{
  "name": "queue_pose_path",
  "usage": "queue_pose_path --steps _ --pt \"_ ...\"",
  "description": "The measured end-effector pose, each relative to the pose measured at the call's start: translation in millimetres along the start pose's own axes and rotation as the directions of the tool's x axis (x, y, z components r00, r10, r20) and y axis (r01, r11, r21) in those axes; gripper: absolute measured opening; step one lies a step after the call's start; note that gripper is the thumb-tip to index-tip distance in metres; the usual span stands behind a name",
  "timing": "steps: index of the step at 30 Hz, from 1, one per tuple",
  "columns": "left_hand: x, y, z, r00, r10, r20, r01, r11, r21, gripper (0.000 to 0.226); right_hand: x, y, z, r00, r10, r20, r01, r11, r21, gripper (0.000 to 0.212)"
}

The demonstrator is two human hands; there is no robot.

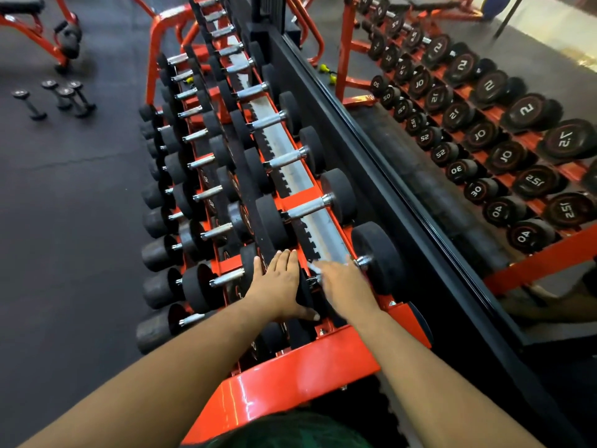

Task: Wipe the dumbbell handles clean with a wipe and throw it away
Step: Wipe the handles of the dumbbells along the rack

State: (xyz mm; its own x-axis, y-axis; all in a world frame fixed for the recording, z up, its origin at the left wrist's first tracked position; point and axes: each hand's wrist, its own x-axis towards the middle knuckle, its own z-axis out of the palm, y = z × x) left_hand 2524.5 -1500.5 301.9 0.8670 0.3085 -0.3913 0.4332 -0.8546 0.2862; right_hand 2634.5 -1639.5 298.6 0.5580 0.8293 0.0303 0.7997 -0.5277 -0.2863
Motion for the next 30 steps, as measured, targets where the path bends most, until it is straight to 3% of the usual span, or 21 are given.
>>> queue_pose_path --steps 2,4,6,8,11,15,18,20,25,30 --pt "1 0 0 1.000 0.001 -0.009 -0.001 1.000 0.006 0.149 -1 6 22 0.979 -0.119 0.166 0.152 0.968 -0.200 0.043" --pt "0 0 1 1.000 0.001 -0.006 -0.001 1.000 0.014 0.149 -13 22 30 0.965 -0.157 0.209 0.219 0.922 -0.319 0.058" --pt "0 0 0 1.000 0.000 -0.004 0.000 1.000 0.016 0.148 -20 37 26 0.987 -0.098 0.129 0.147 0.878 -0.456 0.071" --pt "0 0 0 1.000 0.003 0.007 -0.003 1.000 0.012 0.147 -24 44 25 1.000 0.017 0.027 0.000 0.855 -0.519 0.070" --pt "0 0 1 1.000 0.002 0.001 -0.002 1.000 0.011 0.148 -22 20 40 0.996 0.085 0.034 -0.059 0.882 -0.468 0.069" --pt "1 -1 1 1.000 0.008 -0.008 -0.008 1.000 0.013 0.148 -27 19 45 0.985 -0.107 0.134 0.158 0.874 -0.459 0.075" --pt "1 0 1 1.000 0.010 -0.002 -0.010 1.000 0.012 0.148 -26 36 34 1.000 0.018 0.019 -0.007 0.871 -0.492 0.067" --pt "0 0 0 1.000 0.010 -0.005 -0.010 1.000 0.016 0.147 -23 28 32 0.996 0.087 0.035 -0.060 0.880 -0.471 0.061" --pt "-1 -1 1 1.000 0.018 -0.018 -0.018 1.000 0.014 0.148 -14 2 36 0.982 -0.056 0.178 0.120 0.920 -0.372 0.074" --pt "0 -1 0 1.000 0.019 -0.025 -0.019 1.000 0.002 0.148 -41 33 42 0.965 -0.252 0.076 0.261 0.883 -0.390 0.055"
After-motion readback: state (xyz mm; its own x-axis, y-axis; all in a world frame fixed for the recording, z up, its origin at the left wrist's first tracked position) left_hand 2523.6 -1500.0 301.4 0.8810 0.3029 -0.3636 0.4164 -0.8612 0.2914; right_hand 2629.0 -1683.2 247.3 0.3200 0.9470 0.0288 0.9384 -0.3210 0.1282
